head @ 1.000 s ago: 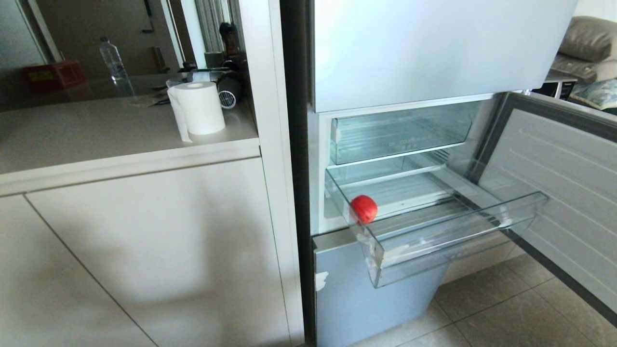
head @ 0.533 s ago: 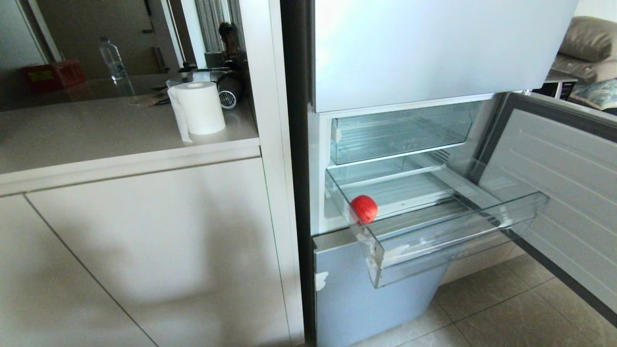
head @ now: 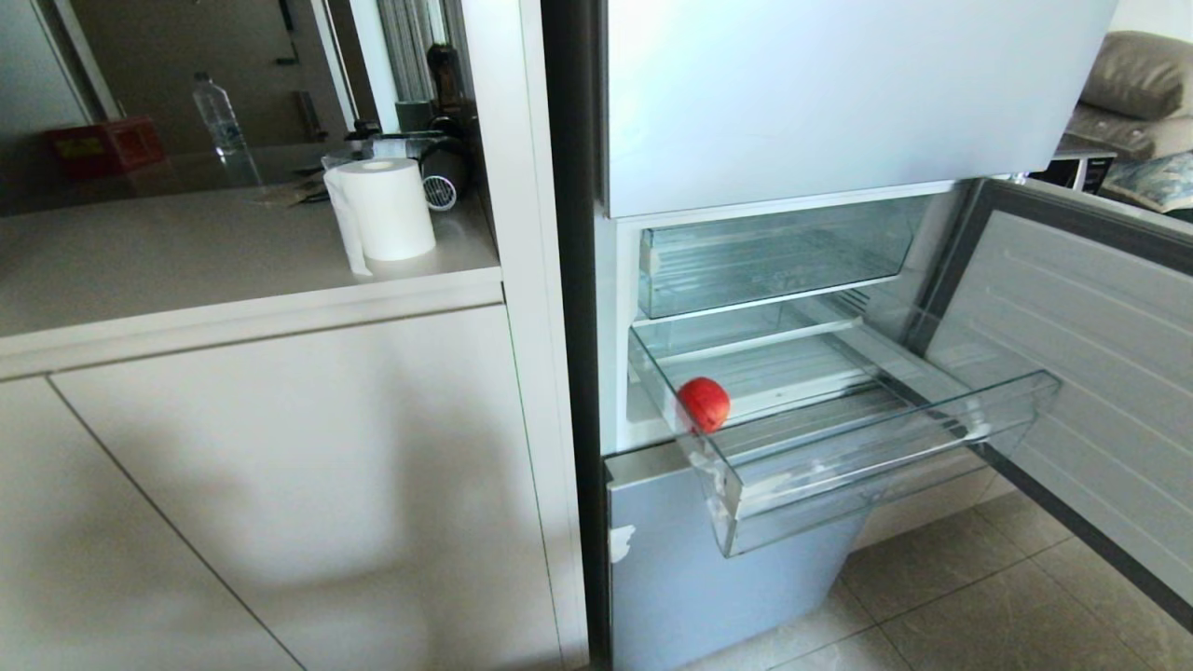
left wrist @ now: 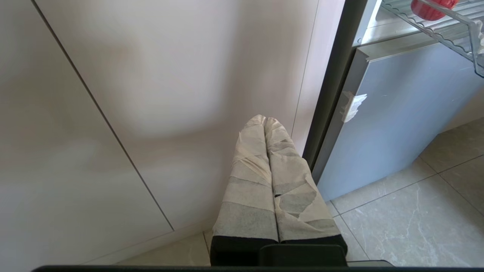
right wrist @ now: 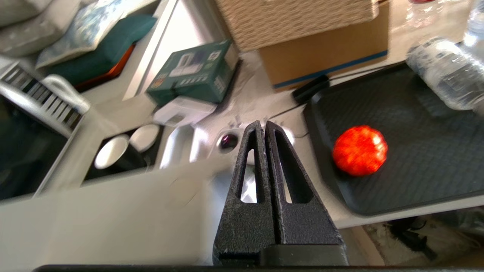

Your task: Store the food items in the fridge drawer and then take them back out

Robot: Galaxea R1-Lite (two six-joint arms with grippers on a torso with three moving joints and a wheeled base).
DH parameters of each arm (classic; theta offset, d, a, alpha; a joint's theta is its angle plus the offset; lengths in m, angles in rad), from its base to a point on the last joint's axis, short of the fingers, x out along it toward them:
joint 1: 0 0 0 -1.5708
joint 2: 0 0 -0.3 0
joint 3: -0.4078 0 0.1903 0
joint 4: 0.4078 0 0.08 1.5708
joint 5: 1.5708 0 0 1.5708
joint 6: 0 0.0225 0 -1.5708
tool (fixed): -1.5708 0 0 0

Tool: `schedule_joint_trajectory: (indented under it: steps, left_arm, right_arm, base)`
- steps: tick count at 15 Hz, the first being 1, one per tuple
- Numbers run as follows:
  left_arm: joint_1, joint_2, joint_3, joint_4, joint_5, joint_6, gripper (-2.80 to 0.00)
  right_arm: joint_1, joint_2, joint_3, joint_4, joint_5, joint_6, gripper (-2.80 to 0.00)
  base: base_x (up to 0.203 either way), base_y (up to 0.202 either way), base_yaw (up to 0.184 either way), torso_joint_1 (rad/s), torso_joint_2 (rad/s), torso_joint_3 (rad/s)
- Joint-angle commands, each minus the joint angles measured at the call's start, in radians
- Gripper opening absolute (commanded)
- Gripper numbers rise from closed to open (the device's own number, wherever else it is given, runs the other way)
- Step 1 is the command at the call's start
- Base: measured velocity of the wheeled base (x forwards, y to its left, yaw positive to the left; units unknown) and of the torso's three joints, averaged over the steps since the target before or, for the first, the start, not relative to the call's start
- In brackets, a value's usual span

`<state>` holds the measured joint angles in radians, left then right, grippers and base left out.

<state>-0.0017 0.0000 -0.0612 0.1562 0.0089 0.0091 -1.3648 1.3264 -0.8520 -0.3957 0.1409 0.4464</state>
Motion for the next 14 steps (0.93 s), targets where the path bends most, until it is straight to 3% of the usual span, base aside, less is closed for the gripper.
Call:
schedule_joint_trajectory:
  steps: [1, 3, 6, 10, 14]
  left_arm:
    - [0.0, 0.002, 0.0, 0.0, 0.0, 0.0, -2.8]
    - [0.0, 0.002, 0.0, 0.0, 0.0, 0.0, -2.8]
    - [0.0, 0.002, 0.0, 0.0, 0.0, 0.0, -2.8]
    - [0.0, 0.002, 0.0, 0.0, 0.0, 0.0, -2.8]
    - [0.0, 0.002, 0.0, 0.0, 0.0, 0.0, -2.8]
  right_arm:
    - [-0.014, 0.043, -0.02, -0.005, 0.003, 0.004, -2.8]
    - [-0.021, 0.043, -0.041, -0.005, 0.003, 0.005, -2.8]
    - [-0.11, 0.055, -0.073, -0.005, 0.007, 0.01, -2.8]
    - [-0.287, 0.169, -0.136, -0.006, 0.105, 0.047, -2.8]
    - [-0.344, 0.36, -0.194, -0.007, 0.146, 0.051, -2.8]
  base:
    - [0.0, 0.0, 0.0, 0.0, 0.0, 0.0]
    - [0.0, 0.0, 0.0, 0.0, 0.0, 0.0]
    - [0.0, 0.0, 0.0, 0.0, 0.0, 0.0]
    - [0.0, 0.0, 0.0, 0.0, 0.0, 0.0]
    - [0.0, 0.0, 0.0, 0.0, 0.0, 0.0]
